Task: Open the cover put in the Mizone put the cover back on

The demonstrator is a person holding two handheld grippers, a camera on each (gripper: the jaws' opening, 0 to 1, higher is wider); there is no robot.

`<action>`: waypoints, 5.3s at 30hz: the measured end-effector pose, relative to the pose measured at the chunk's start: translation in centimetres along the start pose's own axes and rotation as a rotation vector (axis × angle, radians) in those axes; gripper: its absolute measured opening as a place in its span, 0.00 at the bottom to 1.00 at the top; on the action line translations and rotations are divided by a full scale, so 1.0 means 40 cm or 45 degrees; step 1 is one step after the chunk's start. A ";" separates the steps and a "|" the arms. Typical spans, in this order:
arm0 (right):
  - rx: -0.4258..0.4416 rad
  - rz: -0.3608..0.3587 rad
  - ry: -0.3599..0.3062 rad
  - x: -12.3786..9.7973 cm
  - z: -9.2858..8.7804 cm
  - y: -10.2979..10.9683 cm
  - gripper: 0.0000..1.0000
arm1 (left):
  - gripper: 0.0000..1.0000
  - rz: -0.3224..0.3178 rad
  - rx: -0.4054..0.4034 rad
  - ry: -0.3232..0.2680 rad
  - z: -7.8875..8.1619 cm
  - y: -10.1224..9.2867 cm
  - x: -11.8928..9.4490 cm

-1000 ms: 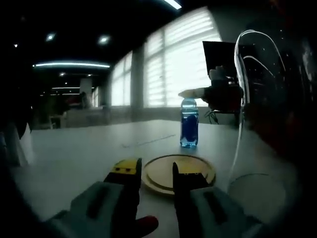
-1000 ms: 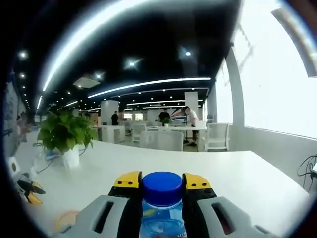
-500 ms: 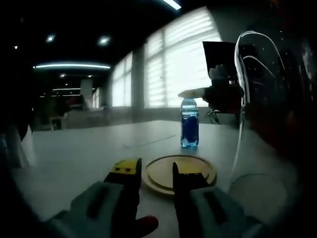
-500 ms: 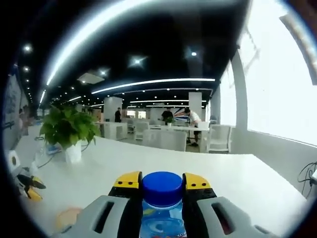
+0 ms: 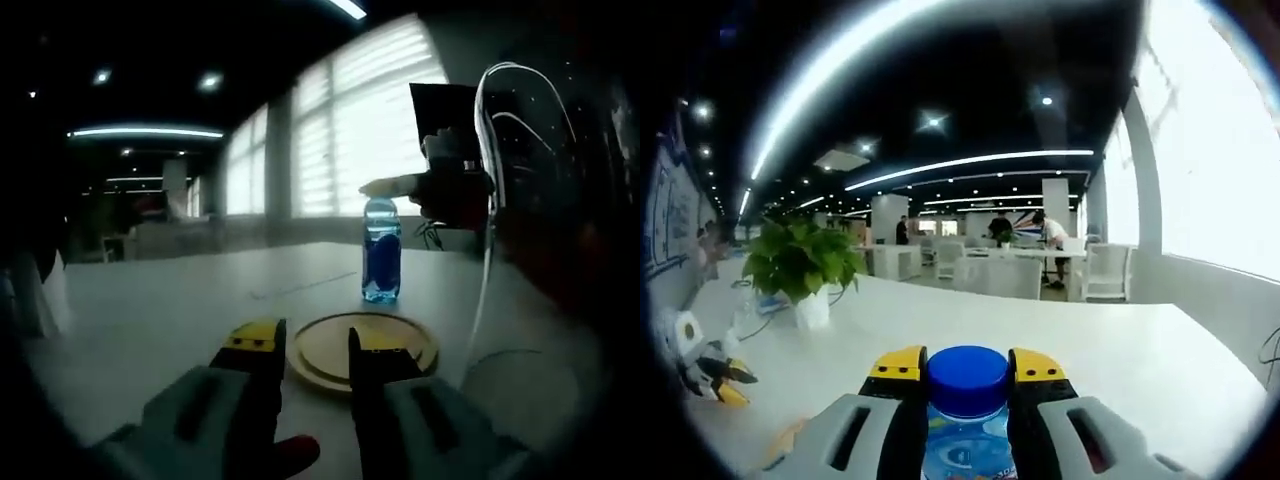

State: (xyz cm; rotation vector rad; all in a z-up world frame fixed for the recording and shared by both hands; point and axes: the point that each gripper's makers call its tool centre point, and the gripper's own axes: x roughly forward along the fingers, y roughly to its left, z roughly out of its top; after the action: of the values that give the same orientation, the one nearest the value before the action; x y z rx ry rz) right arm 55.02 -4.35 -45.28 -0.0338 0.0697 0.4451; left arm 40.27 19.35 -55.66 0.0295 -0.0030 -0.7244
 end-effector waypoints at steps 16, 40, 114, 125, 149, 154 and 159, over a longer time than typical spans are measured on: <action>0.028 0.196 -0.009 -0.008 0.001 0.066 0.24 | 0.19 0.002 0.000 0.007 -0.010 0.007 0.002; -0.027 0.204 -0.032 -0.006 0.016 0.092 0.23 | 0.19 0.014 -0.006 0.014 -0.015 0.016 0.002; -0.105 0.763 -0.069 -0.037 0.057 0.493 0.23 | 0.19 0.035 0.014 -0.011 0.011 0.024 -0.008; -0.132 0.745 -0.120 -0.044 0.059 0.487 0.24 | 0.19 0.035 0.021 0.002 0.002 0.025 -0.006; -0.081 0.739 -0.146 -0.051 0.056 0.491 0.26 | 0.19 0.045 0.007 -0.014 0.010 0.029 -0.010; -0.086 0.743 -0.153 -0.050 0.056 0.494 0.28 | 0.19 0.047 0.014 -0.009 0.009 0.030 -0.010; -0.081 0.745 -0.141 -0.049 0.051 0.497 0.29 | 0.19 0.047 0.008 -0.019 0.014 0.030 -0.013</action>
State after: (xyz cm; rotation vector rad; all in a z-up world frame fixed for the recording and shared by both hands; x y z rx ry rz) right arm 44.82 12.83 -43.43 -0.0514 -0.0463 1.0333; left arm 40.66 20.56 -55.06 0.0299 -0.0198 -0.6880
